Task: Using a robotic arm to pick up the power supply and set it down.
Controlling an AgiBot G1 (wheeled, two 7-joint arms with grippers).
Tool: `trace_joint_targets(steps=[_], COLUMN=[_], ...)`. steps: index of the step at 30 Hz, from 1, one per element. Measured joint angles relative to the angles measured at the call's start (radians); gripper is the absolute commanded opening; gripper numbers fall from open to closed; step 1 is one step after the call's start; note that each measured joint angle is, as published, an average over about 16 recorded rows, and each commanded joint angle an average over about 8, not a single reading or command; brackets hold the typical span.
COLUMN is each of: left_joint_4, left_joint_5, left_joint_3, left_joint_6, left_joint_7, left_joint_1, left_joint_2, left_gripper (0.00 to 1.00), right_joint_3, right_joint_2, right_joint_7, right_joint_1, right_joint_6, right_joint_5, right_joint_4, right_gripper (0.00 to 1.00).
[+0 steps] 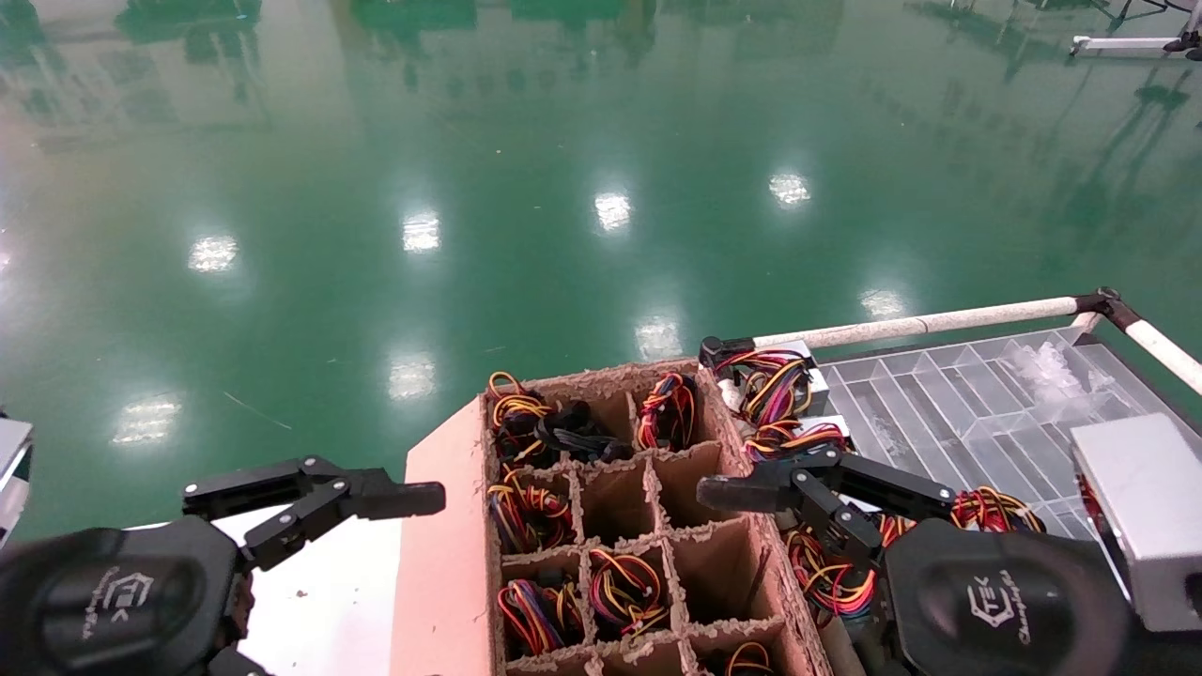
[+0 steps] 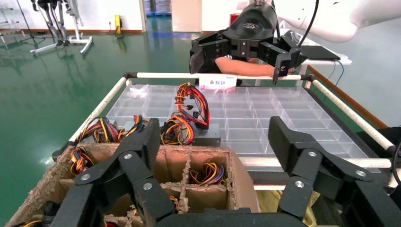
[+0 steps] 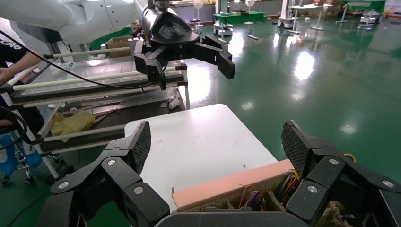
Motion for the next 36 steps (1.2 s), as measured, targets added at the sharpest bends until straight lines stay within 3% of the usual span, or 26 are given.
trace_joint_targets(steps=[18,27,36], left_joint_4=[0.000,0.000,0.001], left_joint_5=[0.000,0.000,0.000], left_joint_3=[0.000,0.000,0.001], left_joint_6=[0.000,0.000,0.000], left_joint_7=[0.000,0.000,0.000], left_joint_1=[0.000,0.000,0.000], left_joint_2=[0.000,0.000,0.000], left_gripper=[0.00,0.00,0.00], right_joint_3=[-0.027,-0.077,-0.160], right_joint_2=[-0.048,-0.145,-0.266], right_joint_7=[-0.020,-0.100,-0.234], right_joint_1=[0.053,0.169,0.324], right_joint_6=[0.014,0.036,0.073], right_joint_5=[-0.061,-0.183,-0.383], right_joint_4=[-0.058,-0.195,-0.343], right_gripper=[1.00,1.00,1.00])
